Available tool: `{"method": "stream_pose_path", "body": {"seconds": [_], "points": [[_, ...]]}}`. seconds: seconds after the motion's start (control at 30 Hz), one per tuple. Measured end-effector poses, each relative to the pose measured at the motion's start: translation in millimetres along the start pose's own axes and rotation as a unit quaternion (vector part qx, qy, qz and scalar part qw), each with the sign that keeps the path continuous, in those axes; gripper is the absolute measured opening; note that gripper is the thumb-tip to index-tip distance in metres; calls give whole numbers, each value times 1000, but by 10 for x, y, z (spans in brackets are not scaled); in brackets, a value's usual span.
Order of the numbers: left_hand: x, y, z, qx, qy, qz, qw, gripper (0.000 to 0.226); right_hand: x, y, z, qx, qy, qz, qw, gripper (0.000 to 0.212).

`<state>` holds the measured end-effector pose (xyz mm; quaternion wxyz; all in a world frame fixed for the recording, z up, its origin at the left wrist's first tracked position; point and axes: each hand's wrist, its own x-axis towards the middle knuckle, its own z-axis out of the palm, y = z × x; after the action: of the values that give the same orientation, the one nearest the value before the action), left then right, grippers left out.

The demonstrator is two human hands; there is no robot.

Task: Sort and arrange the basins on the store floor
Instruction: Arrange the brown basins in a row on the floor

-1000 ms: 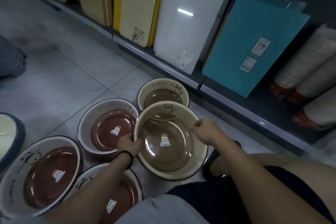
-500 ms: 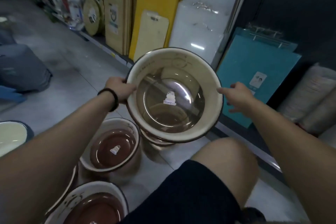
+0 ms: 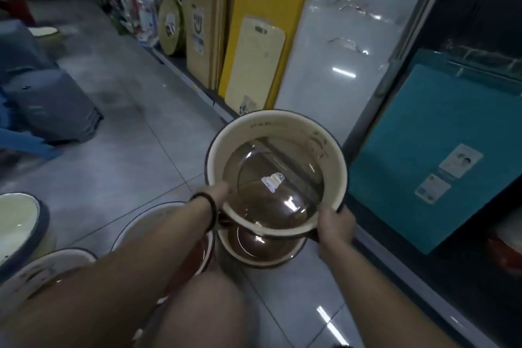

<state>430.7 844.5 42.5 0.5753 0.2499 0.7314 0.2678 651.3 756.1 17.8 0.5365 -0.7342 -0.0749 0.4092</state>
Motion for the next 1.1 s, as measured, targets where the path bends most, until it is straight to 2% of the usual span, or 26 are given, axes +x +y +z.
{"method": "stream_pose_path", "body": {"seconds": [0.07, 0.13, 0.2, 0.3, 0.4, 0.47, 0.53, 0.6, 0.63, 0.67, 0.73, 0.83, 0.9, 1.0, 1.1], "points": [[281, -91, 26, -27, 16, -4, 1000, 38, -8, 64, 162, 28, 8, 25, 999, 37], [693, -188, -51, 3, 40, 27, 999, 42, 19, 143, 276, 38, 1, 34, 999, 40], [1016, -271, -161, 1, 63, 55, 997, 43, 6, 233, 411, 16, -19, 37, 999, 35], [846, -172, -335, 19, 46, 141, 989, 39, 16, 404, 550, -52, -62, 13, 997, 39], [522, -146, -566, 22, 19, 118, 993, 36, -58, 328, 550, -126, -95, 51, 986, 21], [459, -131, -663, 19, 4, 95, 995, 35, -45, 128, 509, -192, -129, 44, 972, 16], [494, -45, -721, 66, -3, 100, 993, 32, 201, -116, 489, -250, -145, 34, 957, 13], [529, 33, -715, 130, -21, 106, 986, 35, 546, -291, 471, -314, -149, 28, 937, 16], [558, 32, -692, 142, -39, 98, 984, 28, 707, -320, 456, -351, -147, 19, 925, 20], [608, -6, -662, 140, -58, 85, 985, 19, 827, -304, 471, -375, -144, 6, 916, 22], [783, -145, -574, 123, -67, 46, 989, 22, 1086, -195, 518, -380, -157, -5, 912, 26], [1248, -377, -434, 130, -43, 49, 989, 40, 1457, 57, 602, -376, -190, 26, 907, 29], [1531, -541, -308, 164, -17, 49, 985, 40, 1697, 258, 639, -386, -194, 31, 901, 29], [1883, -844, -110, 258, 30, 74, 963, 55, 2000, 621, 624, -391, -190, -17, 900, 23], [2006, -1000, 70, 306, 61, 108, 944, 54, 2273, 1051, 550, -370, -164, -100, 909, 13]]}}
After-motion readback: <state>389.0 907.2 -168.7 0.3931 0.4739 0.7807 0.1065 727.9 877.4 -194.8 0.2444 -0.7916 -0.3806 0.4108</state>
